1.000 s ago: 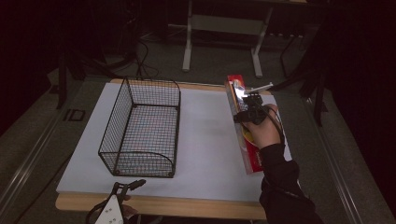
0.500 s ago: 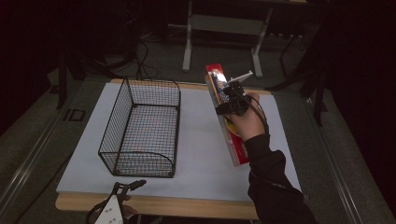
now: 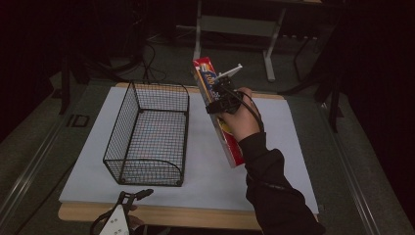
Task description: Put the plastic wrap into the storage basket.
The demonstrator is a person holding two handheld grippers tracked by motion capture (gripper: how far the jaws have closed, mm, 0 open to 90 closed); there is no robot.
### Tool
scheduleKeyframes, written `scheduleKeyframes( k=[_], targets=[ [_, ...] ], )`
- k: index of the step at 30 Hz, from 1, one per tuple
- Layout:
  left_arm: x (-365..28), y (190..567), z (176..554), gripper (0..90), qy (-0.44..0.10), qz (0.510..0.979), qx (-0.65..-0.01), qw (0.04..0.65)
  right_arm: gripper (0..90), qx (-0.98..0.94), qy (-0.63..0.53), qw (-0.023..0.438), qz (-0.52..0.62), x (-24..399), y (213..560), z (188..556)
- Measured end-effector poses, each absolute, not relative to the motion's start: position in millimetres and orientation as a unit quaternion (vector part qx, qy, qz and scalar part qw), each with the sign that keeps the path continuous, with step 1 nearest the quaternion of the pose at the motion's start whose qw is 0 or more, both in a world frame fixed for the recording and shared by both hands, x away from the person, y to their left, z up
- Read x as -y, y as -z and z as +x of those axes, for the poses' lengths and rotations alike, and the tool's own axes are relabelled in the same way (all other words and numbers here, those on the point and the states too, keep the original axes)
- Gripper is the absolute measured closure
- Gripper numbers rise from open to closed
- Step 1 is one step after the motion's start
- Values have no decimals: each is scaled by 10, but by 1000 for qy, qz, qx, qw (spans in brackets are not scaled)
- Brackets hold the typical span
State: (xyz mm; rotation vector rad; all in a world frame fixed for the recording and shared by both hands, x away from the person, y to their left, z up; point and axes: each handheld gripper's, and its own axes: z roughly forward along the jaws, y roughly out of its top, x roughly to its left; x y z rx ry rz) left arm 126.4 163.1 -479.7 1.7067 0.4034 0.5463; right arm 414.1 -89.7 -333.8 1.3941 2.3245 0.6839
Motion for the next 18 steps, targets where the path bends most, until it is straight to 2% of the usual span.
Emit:
scheduleKeyframes(
  k=[18],
  targets=[
    [-1631,4794,1257,7,-232,741,-168,608,392,-844,-256,170,439,139,3141,4050]
  ],
)
